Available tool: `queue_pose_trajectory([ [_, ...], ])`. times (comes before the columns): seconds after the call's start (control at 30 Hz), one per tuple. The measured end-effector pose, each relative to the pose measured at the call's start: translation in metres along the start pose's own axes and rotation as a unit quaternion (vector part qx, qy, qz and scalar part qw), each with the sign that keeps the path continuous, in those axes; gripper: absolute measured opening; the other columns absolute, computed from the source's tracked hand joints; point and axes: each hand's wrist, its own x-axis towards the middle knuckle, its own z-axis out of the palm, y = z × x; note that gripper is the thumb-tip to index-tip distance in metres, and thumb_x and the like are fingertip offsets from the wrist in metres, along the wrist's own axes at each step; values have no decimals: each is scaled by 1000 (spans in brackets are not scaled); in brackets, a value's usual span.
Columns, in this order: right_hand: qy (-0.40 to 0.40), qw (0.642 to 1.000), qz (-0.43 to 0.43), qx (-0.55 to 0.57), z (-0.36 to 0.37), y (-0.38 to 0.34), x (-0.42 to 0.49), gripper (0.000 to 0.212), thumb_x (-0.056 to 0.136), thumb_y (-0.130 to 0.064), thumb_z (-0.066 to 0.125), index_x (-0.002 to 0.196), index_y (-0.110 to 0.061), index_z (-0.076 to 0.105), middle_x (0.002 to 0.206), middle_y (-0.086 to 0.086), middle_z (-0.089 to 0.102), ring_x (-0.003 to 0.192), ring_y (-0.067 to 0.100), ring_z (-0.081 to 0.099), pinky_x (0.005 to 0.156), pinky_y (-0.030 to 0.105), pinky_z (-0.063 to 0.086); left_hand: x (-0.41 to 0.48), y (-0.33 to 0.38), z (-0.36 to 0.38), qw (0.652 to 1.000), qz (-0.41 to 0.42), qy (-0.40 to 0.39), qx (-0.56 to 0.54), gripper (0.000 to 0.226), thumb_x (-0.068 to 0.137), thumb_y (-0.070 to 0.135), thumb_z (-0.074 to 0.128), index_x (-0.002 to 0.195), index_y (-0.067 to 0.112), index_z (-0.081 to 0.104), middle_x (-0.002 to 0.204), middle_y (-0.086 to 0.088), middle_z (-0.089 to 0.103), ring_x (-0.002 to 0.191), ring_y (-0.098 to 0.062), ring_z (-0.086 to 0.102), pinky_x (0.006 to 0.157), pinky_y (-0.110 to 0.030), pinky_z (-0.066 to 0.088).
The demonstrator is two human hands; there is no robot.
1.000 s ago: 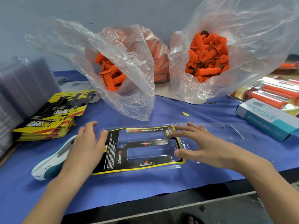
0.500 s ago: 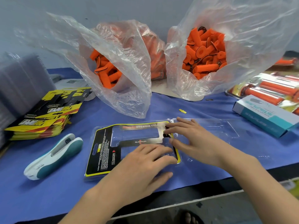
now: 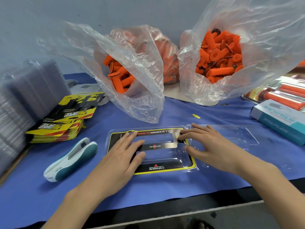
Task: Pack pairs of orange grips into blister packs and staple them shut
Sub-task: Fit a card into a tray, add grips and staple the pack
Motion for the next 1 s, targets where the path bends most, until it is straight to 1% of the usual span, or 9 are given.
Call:
queue_pose_trajectory([
  [0.13, -1, 1000, 10, 5, -1, 2, -1, 29, 97, -42, 51, 126, -44, 54, 144, -31, 40, 148, 1, 13, 122, 35, 7, -2, -3, 1, 999, -17, 12, -37, 54, 93, 65, 13, 146, 59, 3, 156, 32, -10, 141, 16, -7, 114, -17, 11],
  [0.2, -3, 1000, 12, 11, -3, 3, -1, 28, 97, -42, 52, 125, -46, 54, 143, -32, 40, 148, 1, 14, 122, 38, 8, -3, -5, 2, 999, -33, -4, -21, 58, 93, 63, 11, 149, 53, 1, 156, 29, -13, 143, 13, -14, 116, -16, 2],
  [0.3, -8, 1000, 16, 16, -5, 3, -1, 27, 97, -43, 53, 124, -48, 54, 142, -35, 38, 148, -1, 13, 122, 40, 7, -3, -8, 2, 999, -44, -22, 9, 64, 97, 56, 12, 156, 35, 3, 161, 20, -8, 144, 10, -15, 118, -17, -7],
  [0.5, -28, 999, 33, 15, -7, 7, 0, 27, 98, -46, 49, 124, -49, 53, 141, -37, 36, 147, -2, 11, 122, 37, -2, 1, -5, -5, 997, -78, -5, -4, 63, 100, 54, 22, 156, 27, 14, 161, 16, 16, 146, 0, 9, 113, -14, 6],
  [0.6, -30, 999, 34, 5, -7, 6, 1, 28, 99, -45, 48, 126, -48, 52, 142, -36, 37, 148, 0, 12, 122, 37, -1, 10, -2, -7, 994, -106, -22, 27, 58, 102, 51, 20, 156, 28, 17, 158, 13, 18, 141, -12, 17, 114, -25, 15],
  [0.7, -32, 999, 37, 1, -7, 7, 2, 28, 99, -45, 47, 127, -47, 51, 142, -35, 37, 148, 1, 12, 121, 35, -1, 19, 1, -9, 989, -126, -17, 72, 54, 99, 51, 18, 150, 35, 26, 146, 11, 29, 130, -18, 30, 106, -36, 27],
  [0.77, -30, 999, 37, 4, -7, 7, 1, 28, 99, -45, 48, 127, -48, 51, 142, -35, 37, 148, 1, 13, 121, 35, -1, 22, 2, -10, 987, -133, -1, 93, 52, 96, 51, 21, 145, 38, 32, 137, 10, 34, 125, -17, 31, 101, -37, 27],
  [0.83, -27, 999, 35, 2, -6, 7, 1, 28, 99, -45, 48, 127, -47, 52, 143, -33, 38, 148, 2, 13, 122, 36, -1, 25, 3, -11, 987, -135, 12, 90, 49, 94, 50, 26, 140, 38, 38, 132, 9, 35, 126, -16, 30, 104, -37, 25],
  [1.0, -23, 999, 34, 1, -6, 6, 0, 28, 99, -44, 47, 127, -45, 53, 142, -32, 41, 149, 5, 13, 123, 38, 0, 38, 4, -14, 988, -134, 11, 74, 44, 96, 46, 30, 136, 33, 46, 140, 7, 37, 131, -18, 31, 112, -36, 21],
])
